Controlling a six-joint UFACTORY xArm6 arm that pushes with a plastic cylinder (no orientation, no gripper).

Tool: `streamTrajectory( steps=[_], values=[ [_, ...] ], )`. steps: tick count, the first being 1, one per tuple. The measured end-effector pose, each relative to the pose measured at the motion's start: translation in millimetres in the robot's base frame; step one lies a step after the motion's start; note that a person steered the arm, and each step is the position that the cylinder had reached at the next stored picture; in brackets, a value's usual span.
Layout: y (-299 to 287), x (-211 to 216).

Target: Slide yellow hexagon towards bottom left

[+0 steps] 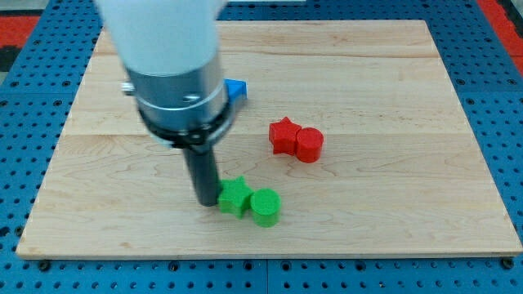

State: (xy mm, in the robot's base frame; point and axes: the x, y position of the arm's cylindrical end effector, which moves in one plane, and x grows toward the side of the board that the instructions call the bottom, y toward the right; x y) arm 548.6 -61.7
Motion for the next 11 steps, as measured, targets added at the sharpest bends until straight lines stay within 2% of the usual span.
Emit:
streamTrajectory(
  steps=[1, 2, 3, 4, 5, 10, 11],
  values=[
    [-39, -25],
    [-44, -53],
    [-46, -58],
    [-112, -58],
    [-145, -64],
    [-143, -66],
    [-125, -109]
  ],
)
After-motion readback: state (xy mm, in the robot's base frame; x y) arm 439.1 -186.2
